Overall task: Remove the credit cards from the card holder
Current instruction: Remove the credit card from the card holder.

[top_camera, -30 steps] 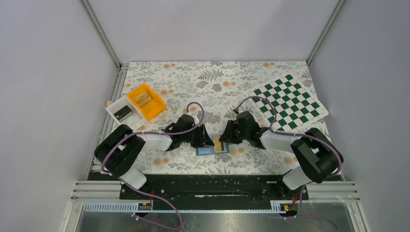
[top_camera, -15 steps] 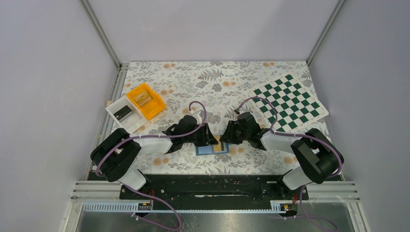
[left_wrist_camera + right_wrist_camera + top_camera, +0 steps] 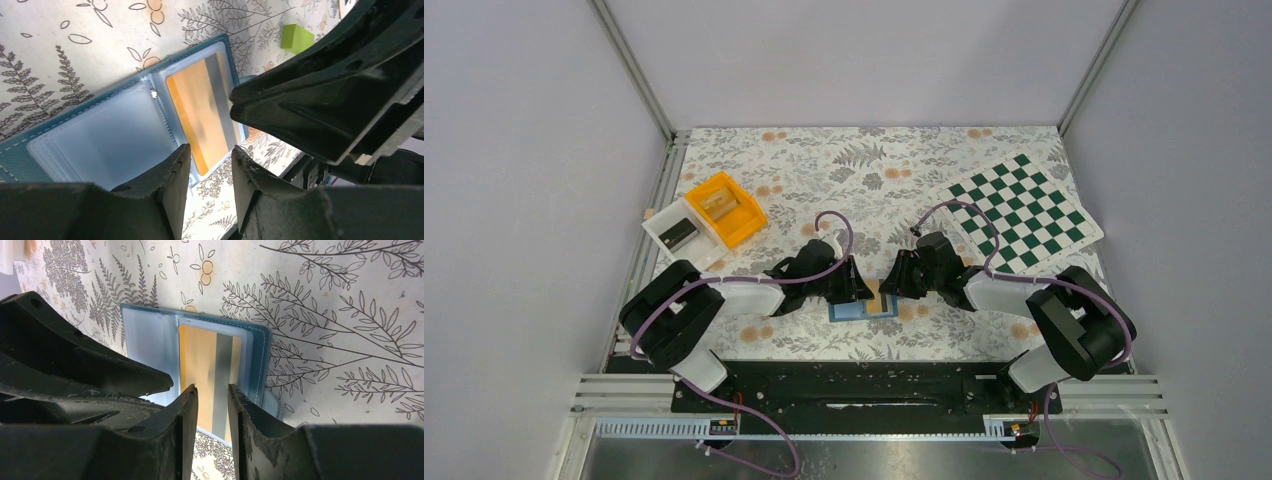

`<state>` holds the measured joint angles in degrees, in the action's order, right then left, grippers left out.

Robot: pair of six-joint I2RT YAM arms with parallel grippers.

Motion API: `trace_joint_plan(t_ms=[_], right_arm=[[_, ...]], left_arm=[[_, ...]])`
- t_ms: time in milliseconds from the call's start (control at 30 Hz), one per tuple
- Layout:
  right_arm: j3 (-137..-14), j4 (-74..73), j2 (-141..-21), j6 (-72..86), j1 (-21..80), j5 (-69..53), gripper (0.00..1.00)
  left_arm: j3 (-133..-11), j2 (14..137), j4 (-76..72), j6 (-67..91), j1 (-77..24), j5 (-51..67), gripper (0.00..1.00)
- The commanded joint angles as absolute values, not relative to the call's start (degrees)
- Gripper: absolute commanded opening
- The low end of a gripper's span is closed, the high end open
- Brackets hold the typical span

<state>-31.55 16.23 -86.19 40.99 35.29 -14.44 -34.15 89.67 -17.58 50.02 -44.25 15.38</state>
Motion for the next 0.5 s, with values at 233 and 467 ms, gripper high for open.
trace_joint_plan(t_ms=[233, 467], right_arm=[[-29.2, 14.0, -87.3, 41.0, 34.3, -14.1, 0.35], [-28.9, 14.7, -87.7, 41.5, 34.2, -14.5, 0.34]], left_arm=[[-36.1, 92.0, -18.5, 49.8, -44.4, 11.4, 0.33], [-34.7, 93.7, -23.4, 51.6, -44.5, 13.7, 0.32]])
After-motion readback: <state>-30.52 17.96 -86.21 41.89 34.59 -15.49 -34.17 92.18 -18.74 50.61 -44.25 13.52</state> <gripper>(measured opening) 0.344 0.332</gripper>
